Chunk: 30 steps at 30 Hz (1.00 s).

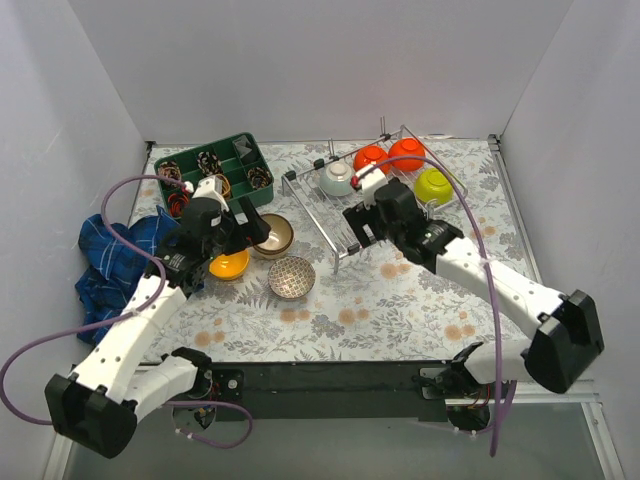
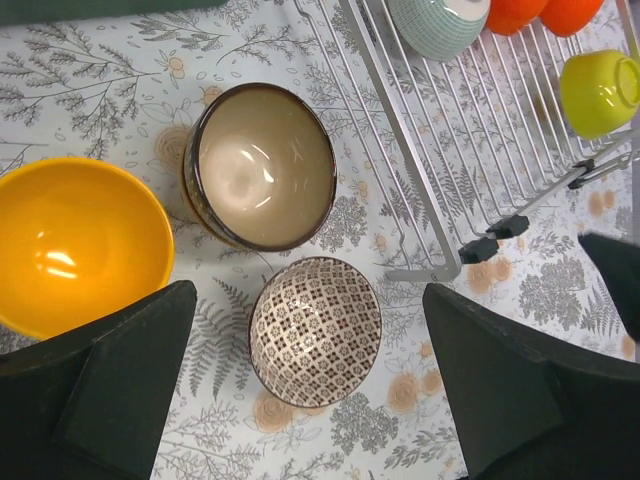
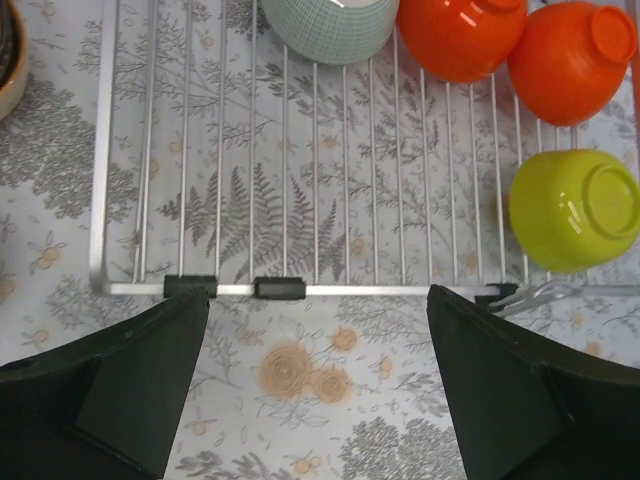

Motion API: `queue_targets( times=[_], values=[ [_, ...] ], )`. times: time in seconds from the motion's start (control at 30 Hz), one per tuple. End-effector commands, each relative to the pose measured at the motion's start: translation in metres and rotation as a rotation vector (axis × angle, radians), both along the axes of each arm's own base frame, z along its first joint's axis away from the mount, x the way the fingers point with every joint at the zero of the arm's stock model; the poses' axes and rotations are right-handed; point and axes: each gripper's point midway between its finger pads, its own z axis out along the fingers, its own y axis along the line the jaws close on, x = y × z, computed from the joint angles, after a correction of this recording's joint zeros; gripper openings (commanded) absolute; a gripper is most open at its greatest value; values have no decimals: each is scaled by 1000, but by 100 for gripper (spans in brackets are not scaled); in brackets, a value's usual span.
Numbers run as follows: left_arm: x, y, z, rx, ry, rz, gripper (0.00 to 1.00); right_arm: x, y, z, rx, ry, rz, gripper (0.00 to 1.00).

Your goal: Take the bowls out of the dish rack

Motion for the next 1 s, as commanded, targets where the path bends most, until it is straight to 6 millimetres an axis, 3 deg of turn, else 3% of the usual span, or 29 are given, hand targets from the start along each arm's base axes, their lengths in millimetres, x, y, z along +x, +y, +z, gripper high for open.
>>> queue_targets(
  times=[0.0, 0.03, 0.07, 0.13, 0.17, 0.23, 0.27, 0.47, 0.67, 0.83, 0.97],
  values=[
    [-32, 15, 3, 2, 52, 33, 98, 51, 18, 29, -104, -133, 101, 99],
    [-36, 18, 3, -2, 59, 52, 98, 60, 22, 37, -132, -164, 121, 99],
    [-41, 21, 9, -13, 46, 60, 98, 71, 23, 27, -247, -188, 184, 99],
    [-50, 26, 8, -2, 69, 71, 98, 88, 29, 28, -327, -256, 237, 98],
    [-52, 28, 9, 1, 78, 81, 98, 97, 31, 15, -423, -272, 293, 99],
    [-60, 33, 12, 15, 110, 92, 98, 113, 37, 13, -486, -319, 325, 99],
    [-61, 34, 14, 10, 117, 101, 98, 121, 39, -5, -543, -299, 354, 99],
    [-69, 34, 28, -23, 129, 115, 98, 163, 50, -29, -611, -332, 373, 99],
    [-70, 38, 28, 9, 132, 116, 98, 184, 63, -46, -641, -356, 402, 99],
    [-70, 38, 20, 26, 142, 107, 98, 196, 79, -42, -611, -397, 419, 99],
    [-68, 35, 16, 31, 147, 90, 98, 202, 87, -54, -607, -388, 442, 99]
  ],
)
